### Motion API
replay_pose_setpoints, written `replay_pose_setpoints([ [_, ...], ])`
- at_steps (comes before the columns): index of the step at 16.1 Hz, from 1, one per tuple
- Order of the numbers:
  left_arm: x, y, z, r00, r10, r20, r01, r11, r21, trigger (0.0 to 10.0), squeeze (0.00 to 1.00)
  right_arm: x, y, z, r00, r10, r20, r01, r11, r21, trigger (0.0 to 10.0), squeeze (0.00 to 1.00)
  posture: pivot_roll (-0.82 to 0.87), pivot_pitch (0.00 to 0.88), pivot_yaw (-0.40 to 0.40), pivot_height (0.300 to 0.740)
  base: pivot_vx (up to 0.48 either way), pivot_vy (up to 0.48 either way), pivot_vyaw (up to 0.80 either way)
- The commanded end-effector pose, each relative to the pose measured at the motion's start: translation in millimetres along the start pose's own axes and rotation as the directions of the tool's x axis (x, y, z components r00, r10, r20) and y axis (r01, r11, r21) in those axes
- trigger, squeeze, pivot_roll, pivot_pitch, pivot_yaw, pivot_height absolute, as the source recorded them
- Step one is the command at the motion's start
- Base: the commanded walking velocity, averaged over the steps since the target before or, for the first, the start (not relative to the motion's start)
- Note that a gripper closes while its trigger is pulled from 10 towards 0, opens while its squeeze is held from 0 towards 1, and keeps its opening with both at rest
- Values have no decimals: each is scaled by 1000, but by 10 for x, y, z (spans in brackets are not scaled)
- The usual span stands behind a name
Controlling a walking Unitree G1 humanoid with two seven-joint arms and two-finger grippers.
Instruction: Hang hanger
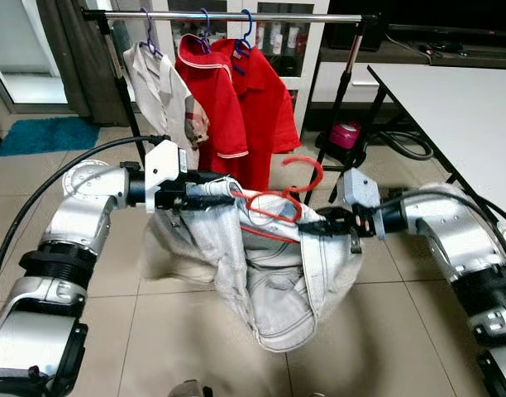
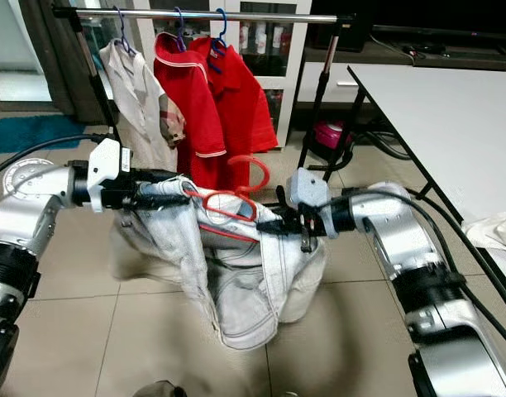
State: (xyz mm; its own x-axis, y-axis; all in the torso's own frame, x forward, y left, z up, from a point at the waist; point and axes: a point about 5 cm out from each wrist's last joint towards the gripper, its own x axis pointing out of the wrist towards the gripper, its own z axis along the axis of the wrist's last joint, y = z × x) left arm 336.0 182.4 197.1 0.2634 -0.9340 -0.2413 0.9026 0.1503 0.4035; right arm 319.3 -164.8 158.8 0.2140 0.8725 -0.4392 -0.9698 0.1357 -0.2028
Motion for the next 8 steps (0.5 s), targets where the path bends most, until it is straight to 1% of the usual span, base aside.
replay_pose_setpoints([
  [1, -72, 60, 99, 1000, 12, 9, -13, 999, 48, 10000, 1000, -86, -14, 6, 1000, -20, -23, 20, 1000, -12, 0, 0, -125, 0, -23, 740, 0, 0, 0],
  [2, -79, 64, 102, 1000, 12, 10, -13, 999, 48, 10000, 1000, -95, -12, 3, 999, -23, -24, 23, 1000, -11, 0, 0, -126, 0, -23, 740, 0, 0, 0],
  [4, -84, 90, 141, 999, 31, 40, -32, 999, 33, 10000, 1000, -121, -5, -6, 999, -28, -29, 28, 1000, -10, 0, 0, -125, 0, -24, 740, 0, 0, 0],
  [5, -83, 118, 173, 995, 56, 77, -57, 998, 11, 10000, 1000, -131, -4, -12, 999, -37, -32, 36, 999, -8, 0, 0, -126, 0, -24, 740, 0, 0, 0],
  [6, -74, 172, 193, 987, 124, 104, -122, 992, -24, 10000, 1000, -136, 2, -23, 998, -50, -39, 50, 999, -5, 0, 0, -125, 0, -25, 740, 0, 0, 0],
  [7, -62, 220, 159, 977, 201, 77, -196, 978, -65, 10000, 1000, -128, 5, -48, 995, -82, -55, 82, 997, 3, 0, 0, -125, 0, -26, 740, 0, 0, 0],
  [8, -59, 227, 143, 974, 218, 63, -213, 974, -77, 10000, 1000, -124, 6, -57, 994, -95, -62, 95, 995, 5, 0, 0, -125, 0, -25, 740, 0, 0, 0],
])
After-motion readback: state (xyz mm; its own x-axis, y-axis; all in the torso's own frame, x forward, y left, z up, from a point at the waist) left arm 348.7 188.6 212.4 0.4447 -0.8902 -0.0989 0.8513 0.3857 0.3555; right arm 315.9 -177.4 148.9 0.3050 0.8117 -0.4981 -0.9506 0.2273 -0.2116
